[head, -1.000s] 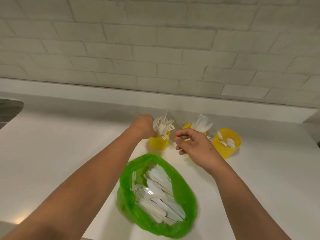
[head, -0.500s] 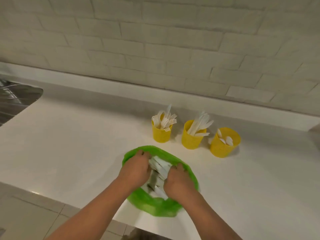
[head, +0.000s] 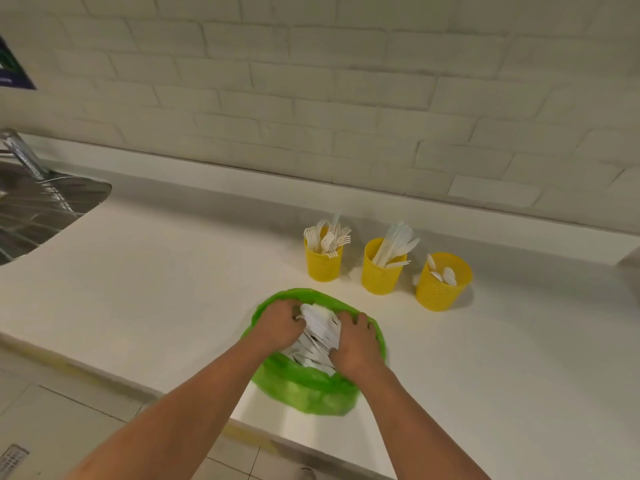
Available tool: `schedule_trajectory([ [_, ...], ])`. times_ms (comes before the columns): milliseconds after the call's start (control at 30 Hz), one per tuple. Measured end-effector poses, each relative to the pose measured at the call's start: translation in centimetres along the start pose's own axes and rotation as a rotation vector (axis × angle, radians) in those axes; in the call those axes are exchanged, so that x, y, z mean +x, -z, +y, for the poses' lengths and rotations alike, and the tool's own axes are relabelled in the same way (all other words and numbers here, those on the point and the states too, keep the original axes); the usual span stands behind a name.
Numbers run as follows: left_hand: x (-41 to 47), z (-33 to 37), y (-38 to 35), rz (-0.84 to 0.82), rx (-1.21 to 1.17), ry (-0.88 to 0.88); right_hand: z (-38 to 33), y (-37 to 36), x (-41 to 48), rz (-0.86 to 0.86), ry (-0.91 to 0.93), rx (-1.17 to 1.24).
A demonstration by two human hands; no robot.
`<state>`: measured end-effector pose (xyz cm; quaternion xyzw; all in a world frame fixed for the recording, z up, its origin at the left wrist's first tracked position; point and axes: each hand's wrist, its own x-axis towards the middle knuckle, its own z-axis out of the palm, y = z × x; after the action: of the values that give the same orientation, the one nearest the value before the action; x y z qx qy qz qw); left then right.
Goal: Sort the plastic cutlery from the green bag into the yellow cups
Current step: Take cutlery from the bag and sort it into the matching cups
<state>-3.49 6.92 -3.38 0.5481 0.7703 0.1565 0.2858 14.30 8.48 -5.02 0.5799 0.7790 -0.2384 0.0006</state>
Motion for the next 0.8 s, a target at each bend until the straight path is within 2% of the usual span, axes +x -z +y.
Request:
schedule_trajectory([
  [200,-0.9,-0.9,-0.3,-0.036,-0.244,0.046,0.2,0.0,-0.4,-0.019,0.047,-0.084],
  [433,-1.4,-1.0,-0.3,0.036,-0.503,0.071,-0.6,-0.2,-0.4,0.030,0.059,-0.234],
  [667,-2.0,-0.5,-0.6,0.103,-0.787,0.076,-0.5,-0.3,0.2,0.080,0.075,-0.073],
  [800,-2.1,-0.6,-0.2,0.080,-0.810,0.070,-0.6,-0.7,-0.4,0.149,0.068,-0.005],
])
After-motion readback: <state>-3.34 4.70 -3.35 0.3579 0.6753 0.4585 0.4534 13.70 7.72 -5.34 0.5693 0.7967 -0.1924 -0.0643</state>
